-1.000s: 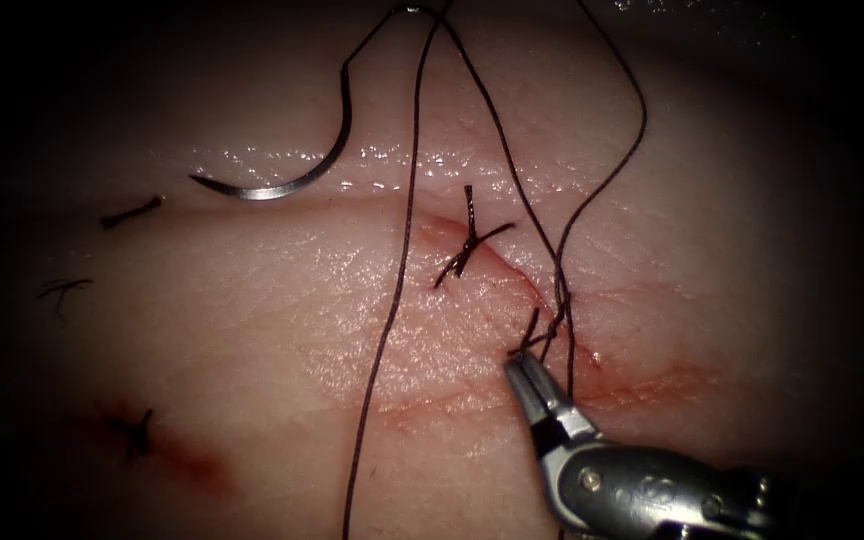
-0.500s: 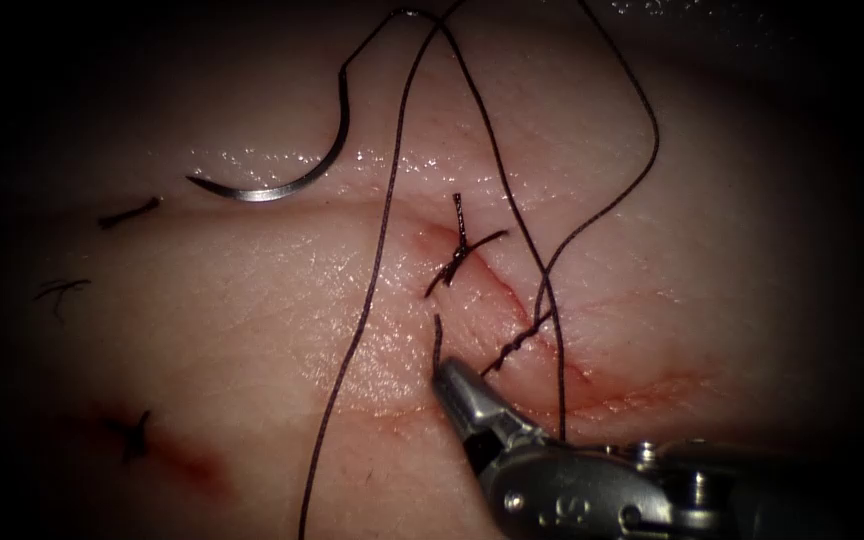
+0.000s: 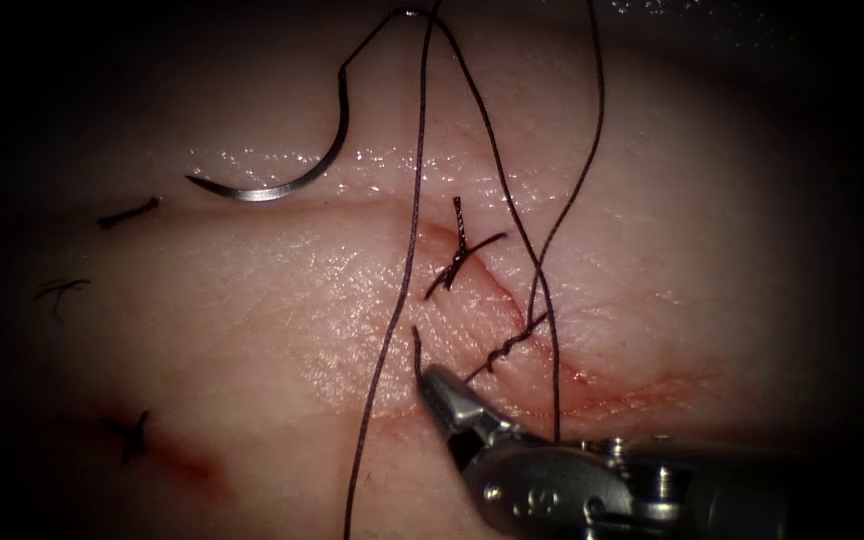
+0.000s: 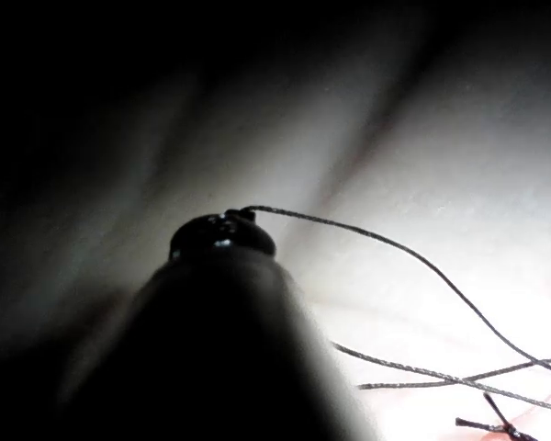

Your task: Wound Closure

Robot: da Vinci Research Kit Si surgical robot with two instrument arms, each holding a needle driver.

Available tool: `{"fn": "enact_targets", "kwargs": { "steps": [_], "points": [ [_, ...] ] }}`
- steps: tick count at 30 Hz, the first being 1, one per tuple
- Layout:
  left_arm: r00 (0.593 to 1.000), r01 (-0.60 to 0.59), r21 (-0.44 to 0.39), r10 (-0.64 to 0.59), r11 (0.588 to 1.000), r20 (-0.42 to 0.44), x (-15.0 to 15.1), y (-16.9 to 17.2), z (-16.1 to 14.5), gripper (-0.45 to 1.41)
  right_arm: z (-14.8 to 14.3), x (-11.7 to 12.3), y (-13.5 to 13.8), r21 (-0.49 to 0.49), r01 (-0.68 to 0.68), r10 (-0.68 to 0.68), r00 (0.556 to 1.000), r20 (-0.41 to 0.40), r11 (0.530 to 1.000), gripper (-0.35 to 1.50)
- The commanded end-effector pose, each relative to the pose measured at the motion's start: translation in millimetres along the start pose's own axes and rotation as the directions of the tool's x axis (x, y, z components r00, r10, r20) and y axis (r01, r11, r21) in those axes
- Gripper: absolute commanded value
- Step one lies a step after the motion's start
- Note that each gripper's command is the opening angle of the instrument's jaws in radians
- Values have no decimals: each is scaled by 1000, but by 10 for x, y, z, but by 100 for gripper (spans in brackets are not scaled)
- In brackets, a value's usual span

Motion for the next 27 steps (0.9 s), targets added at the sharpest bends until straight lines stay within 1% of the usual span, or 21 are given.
{"fn": "enact_targets", "kwargs": {
  "steps": [1,2,6,10,15,21,24,27],
  "points": [
    [1000,-6,6,6,1000,-4,2,-7,7,-45,6,-2,-7,3,0,0,1000,11,1000,-35],
    [1000,-6,6,6,1000,-4,2,-7,7,-45,6,-2,-7,3,0,0,1000,11,1000,-35],
    [1000,-11,43,12,999,-25,7,-24,4,-45,7,-8,-8,14,4,-4,999,32,1000,-35],
    [1000,-2,61,3,998,-25,10,-36,1,-45,7,-10,-12,26,7,-8,999,41,1000,-35],
    [999,2,79,0,997,-33,12,-41,-1,-45,6,-9,-14,31,8,-9,999,43,999,-35],
    [999,-4,91,7,996,-33,16,-49,3,-45,4,-10,-25,61,14,-18,998,64,998,-35],
    [999,-3,93,6,996,-32,16,-49,4,-45,4,-9,-23,59,12,-16,998,63,998,-35],
    [1000,-5,99,7,995,-29,16,-45,7,-45,1,-9,-16,33,9,-10,999,47,999,-35]
  ]
}}
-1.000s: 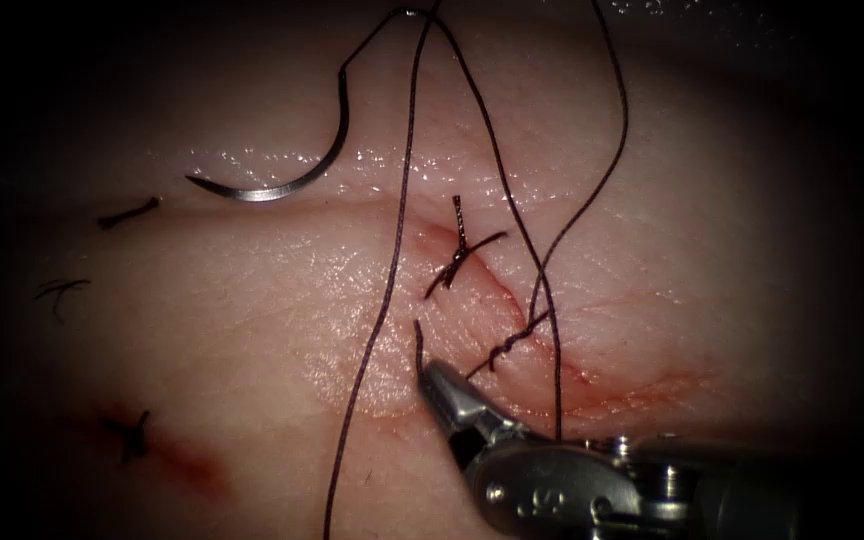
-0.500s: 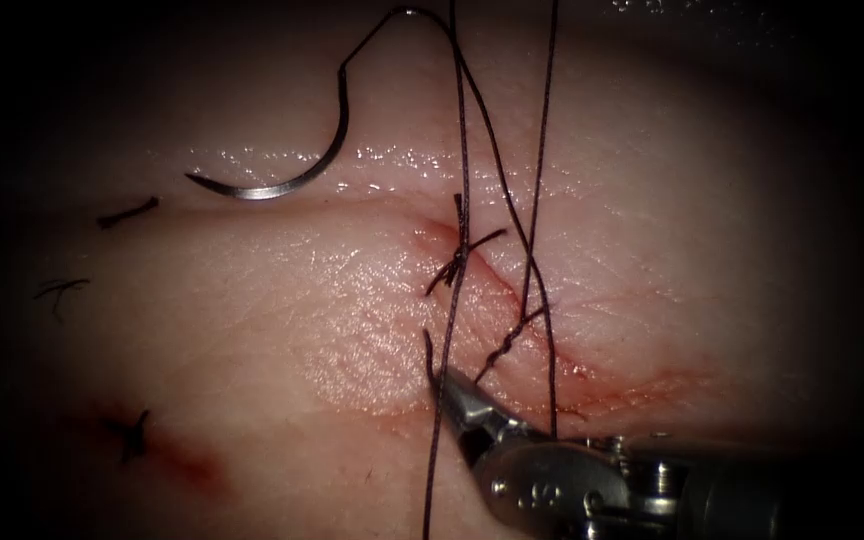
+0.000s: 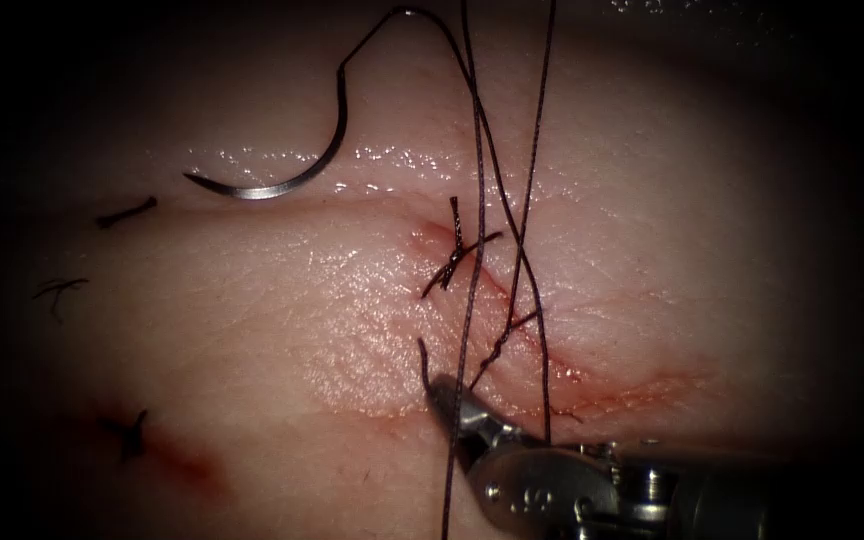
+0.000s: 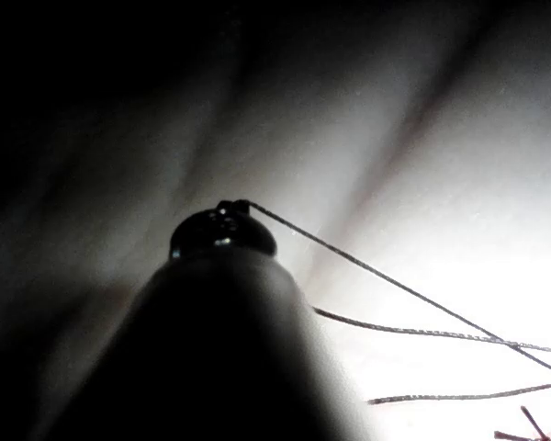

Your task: Wound Closure

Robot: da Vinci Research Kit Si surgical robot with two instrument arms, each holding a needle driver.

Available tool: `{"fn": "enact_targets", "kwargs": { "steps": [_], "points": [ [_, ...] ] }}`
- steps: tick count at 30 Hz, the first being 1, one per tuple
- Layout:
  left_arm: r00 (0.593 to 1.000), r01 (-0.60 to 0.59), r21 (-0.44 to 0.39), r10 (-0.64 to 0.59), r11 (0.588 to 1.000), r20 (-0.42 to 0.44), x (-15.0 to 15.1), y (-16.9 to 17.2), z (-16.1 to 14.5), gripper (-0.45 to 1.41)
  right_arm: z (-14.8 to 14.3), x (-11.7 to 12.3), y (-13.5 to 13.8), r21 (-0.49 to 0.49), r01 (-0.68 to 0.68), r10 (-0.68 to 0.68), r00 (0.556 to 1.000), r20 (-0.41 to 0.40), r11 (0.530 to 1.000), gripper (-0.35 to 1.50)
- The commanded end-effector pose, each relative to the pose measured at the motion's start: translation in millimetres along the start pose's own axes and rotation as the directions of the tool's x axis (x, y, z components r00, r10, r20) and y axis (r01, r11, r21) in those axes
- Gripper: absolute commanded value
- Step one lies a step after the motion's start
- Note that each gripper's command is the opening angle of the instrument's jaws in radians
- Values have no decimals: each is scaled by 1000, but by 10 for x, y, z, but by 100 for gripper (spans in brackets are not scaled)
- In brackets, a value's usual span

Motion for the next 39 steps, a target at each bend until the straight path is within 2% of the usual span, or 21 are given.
{"fn": "enact_targets", "kwargs": {
  "steps": [1,3,4,7,10,11,13,16,22,25,27,28,29,30,31,33,36,37,38,39],
  "points": [
    [1000,-3,3,3,1000,1,1,-1,7,-45,2,3,0,-21,-3,3,1000,-9,1000,-35],
    [1000,-7,5,7,1000,2,0,3,7,-45,-1,4,5,-52,-26,25,999,-25,998,-35],
    [1000,-13,7,13,1000,5,-1,12,7,-45,-4,8,11,-75,-117,113,992,-50,990,-13],
    [1000,-26,-18,26,1000,0,-6,39,1,-45,-13,19,23,-124,-235,221,968,-115,964,128],
    [1000,-18,-64,18,998,0,-14,70,-11,-45,-24,31,26,-121,-335,317,937,-148,934,138],
    [1000,-18,-64,18,998,0,-14,70,-11,-45,-24,31,26,-121,-335,317,937,-148,934,138],
    [1000,-14,-124,12,992,-14,-22,104,-31,-45,-32,41,29,-115,-346,329,933,-146,931,143],
    [999,-20,-159,15,987,-29,-28,133,-50,-45,-37,43,31,-102,-359,342,927,-153,928,147],
    [998,-35,-211,23,977,-59,-38,194,-94,-45,-49,40,45,-7,-458,450,876,-174,889,145],
    [997,-45,-219,31,975,-66,-45,225,-106,-45,-59,35,54,37,-507,504,844,-184,861,125],
    [997,-44,-219,30,975,-66,-47,230,-107,-45,-60,34,55,47,-516,515,837,-187,855,121],
    [997,-51,-219,37,974,-68,-52,241,-108,-45,-64,29,60,131,-612,625,754,-203,780,48],
    [997,-50,-219,35,974,-68,-54,243,-108,-45,-64,27,62,175,-642,665,718,-205,747,-1],
    [997,-47,-220,33,974,-68,-56,245,-108,-45,-64,25,64,206,-672,703,683,-198,711,-11],
    [997,-50,-220,35,974,-69,-57,247,-107,-45,-61,22,68,245,-711,751,635,-180,659,-11],
    [997,-46,-222,31,974,-72,-63,257,-107,-45,-49,10,81,301,-744,802,572,-174,596,-11],
    [997,-41,-229,24,973,-77,-71,271,-106,-45,-35,-4,91,330,-760,829,514,-220,560,-6],
    [996,-47,-228,29,972,-79,-73,275,-106,-45,-31,-8,95,340,-757,830,503,-242,558,-13],
    [996,-49,-232,30,972,-82,-77,280,-106,-45,-27,-12,98,348,-752,829,499,-253,560,-35],
    [996,-48,-233,29,971,-83,-79,282,-106,-45,-23,-17,102,357,-747,827,497,-262,561,-35]
  ]
}}
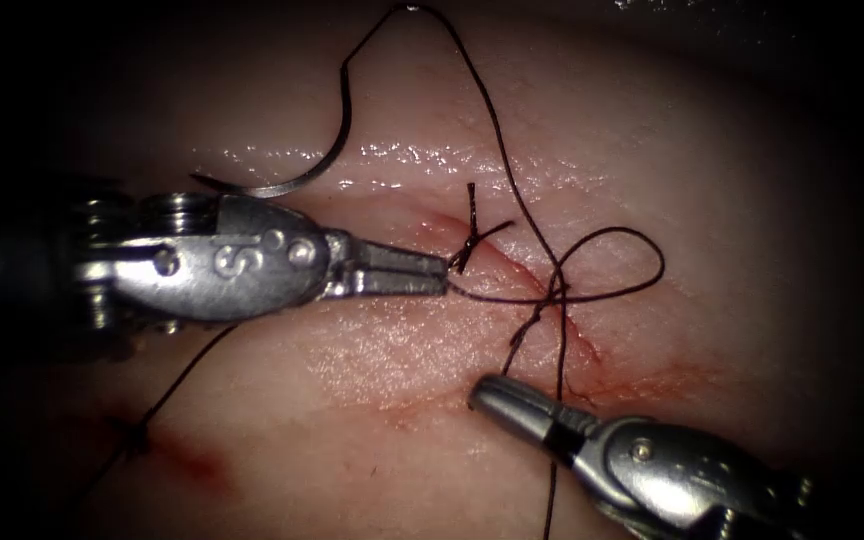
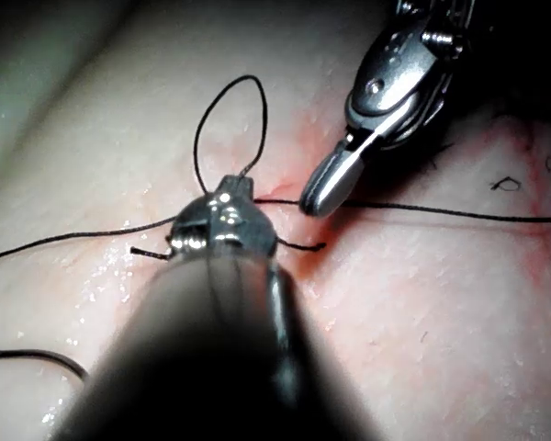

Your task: Wound Closure

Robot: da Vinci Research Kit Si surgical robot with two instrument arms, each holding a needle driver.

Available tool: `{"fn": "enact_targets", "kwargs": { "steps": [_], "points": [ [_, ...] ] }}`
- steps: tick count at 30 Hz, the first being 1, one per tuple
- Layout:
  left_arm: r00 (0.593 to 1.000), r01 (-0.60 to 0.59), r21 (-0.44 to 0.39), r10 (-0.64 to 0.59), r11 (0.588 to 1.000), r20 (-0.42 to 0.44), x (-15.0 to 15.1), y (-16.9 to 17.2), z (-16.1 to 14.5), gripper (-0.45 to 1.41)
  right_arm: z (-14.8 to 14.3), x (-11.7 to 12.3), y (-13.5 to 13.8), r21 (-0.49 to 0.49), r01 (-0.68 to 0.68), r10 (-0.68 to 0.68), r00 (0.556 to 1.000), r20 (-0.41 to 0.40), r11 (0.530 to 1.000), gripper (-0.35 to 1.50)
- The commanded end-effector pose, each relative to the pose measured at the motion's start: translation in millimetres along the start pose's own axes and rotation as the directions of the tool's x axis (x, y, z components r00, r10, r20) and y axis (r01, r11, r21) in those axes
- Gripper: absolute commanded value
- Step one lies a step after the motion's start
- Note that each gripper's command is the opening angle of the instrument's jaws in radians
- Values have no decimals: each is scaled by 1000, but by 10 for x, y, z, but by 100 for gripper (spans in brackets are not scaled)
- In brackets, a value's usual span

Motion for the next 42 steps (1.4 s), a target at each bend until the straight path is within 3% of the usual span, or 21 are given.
{"fn": "enact_targets", "kwargs": {
  "steps": [1,5,8,11,14,21,23,28,29,32,35,37,40,42],
  "points": [
    [1000,0,-1,0,1000,0,-4,1,7,-45,9,-5,11,10,3,-3,1000,-9,1000,-35],
    [1000,8,-9,-8,1000,-4,-15,5,4,-45,9,-3,41,36,42,-41,999,-32,998,-35],
    [1000,6,-9,-6,1000,0,-22,4,12,-45,8,0,56,45,48,-43,994,-105,998,-35],
    [1000,0,-16,1,1000,30,-32,2,29,-45,11,10,67,158,63,-31,980,-197,985,-35],
    [998,3,-23,-2,1000,60,-45,-4,49,-45,14,20,72,280,57,2,979,-204,958,-35],
    [996,13,-33,-10,999,84,-65,-22,69,-45,24,33,79,404,154,-67,973,-221,902,-35],
    [995,13,-41,-9,999,95,-71,-27,74,-45,25,35,79,455,210,-114,967,-228,865,-35],
    [994,19,-47,-13,999,111,-77,-37,84,-45,30,36,76,616,334,-290,941,-175,713,-35],
    [993,19,-46,-14,999,117,-77,-40,89,-45,33,36,74,667,349,-338,929,-152,659,-35],
    [992,21,-43,-15,999,126,-75,-42,95,-45,35,35,70,719,386,-423,895,-140,579,-35],
    [992,23,-49,-16,999,127,-73,-44,99,-45,35,33,64,760,406,-484,864,-139,508,-35],
    [992,23,-49,-16,999,127,-73,-44,100,-45,36,31,59,771,404,-506,853,-124,493,-35],
    [992,22,-53,-15,998,125,-73,-47,98,-45,38,20,42,796,401,-548,830,-106,454,41],
    [992,21,-55,-14,998,124,-74,-49,97,-45,39,14,34,805,393,-553,827,-99,444,69]
  ]
}}
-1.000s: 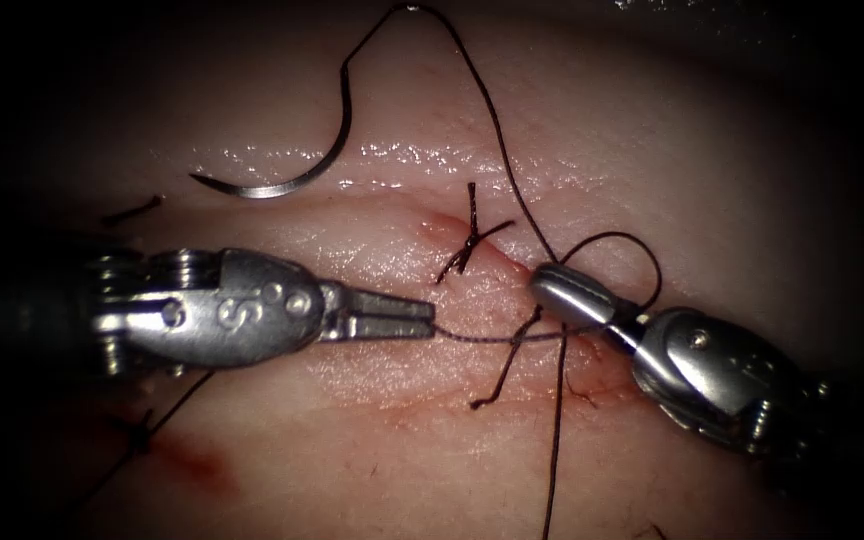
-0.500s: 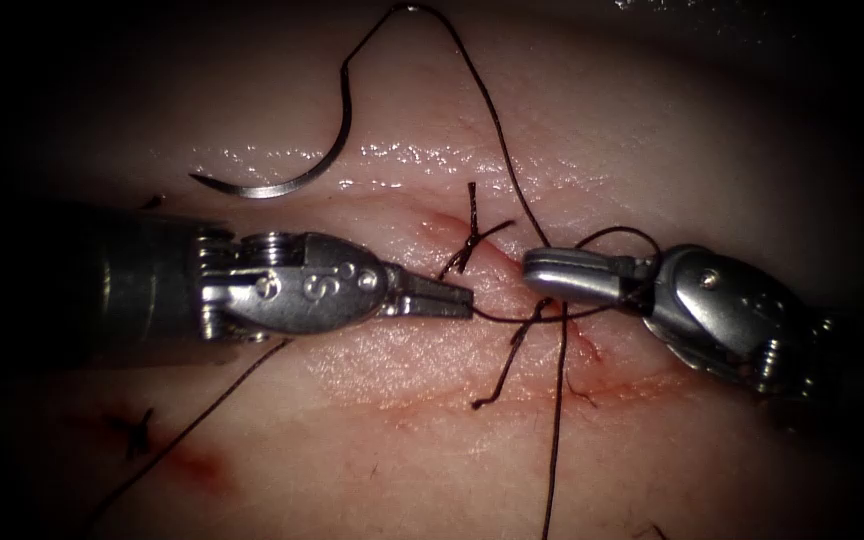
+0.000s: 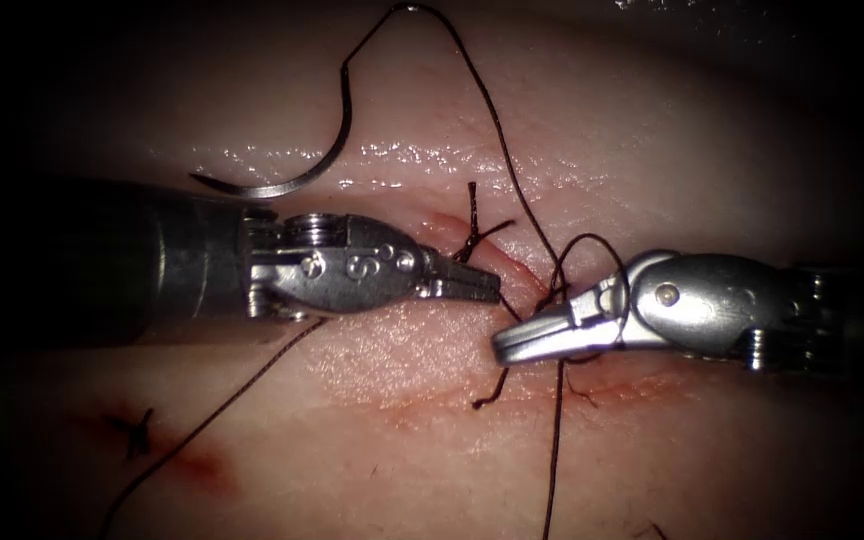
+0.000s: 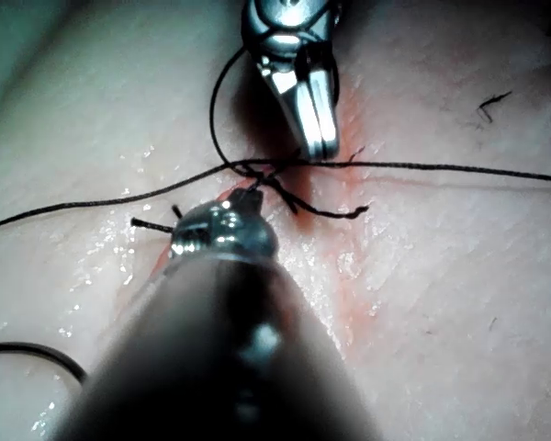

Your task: Wound Closure

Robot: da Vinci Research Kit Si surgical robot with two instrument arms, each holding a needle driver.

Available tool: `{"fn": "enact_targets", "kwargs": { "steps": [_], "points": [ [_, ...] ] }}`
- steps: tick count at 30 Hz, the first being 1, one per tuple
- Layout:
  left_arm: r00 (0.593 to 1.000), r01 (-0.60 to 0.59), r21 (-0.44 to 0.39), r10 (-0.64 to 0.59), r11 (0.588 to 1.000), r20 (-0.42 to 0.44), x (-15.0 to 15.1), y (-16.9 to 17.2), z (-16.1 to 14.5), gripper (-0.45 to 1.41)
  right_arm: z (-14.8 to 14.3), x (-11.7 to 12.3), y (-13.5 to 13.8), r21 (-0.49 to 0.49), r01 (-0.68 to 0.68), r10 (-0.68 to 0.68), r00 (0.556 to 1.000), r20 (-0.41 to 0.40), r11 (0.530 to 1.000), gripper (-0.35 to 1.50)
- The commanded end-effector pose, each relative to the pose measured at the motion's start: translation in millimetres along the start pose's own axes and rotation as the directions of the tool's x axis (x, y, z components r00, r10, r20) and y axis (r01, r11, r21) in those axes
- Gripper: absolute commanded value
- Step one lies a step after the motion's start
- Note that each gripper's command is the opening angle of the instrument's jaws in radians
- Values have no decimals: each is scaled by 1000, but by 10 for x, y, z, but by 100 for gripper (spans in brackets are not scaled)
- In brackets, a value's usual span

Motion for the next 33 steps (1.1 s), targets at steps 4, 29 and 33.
{"fn": "enact_targets", "kwargs": {
  "steps": [4,29,33],
  "points": [
    [1000,-2,-11,2,1000,-6,-6,-6,4,-45,38,-7,-9,48,11,-12,999,37,999,111],
    [1000,11,-8,-11,1000,5,-21,12,-6,-45,46,-9,-6,66,19,-39,949,312,998,-35],
    [1000,7,-6,-6,1000,7,-22,21,-9,-45,39,-1,-1,52,10,-26,950,312,999,-35]
  ]
}}
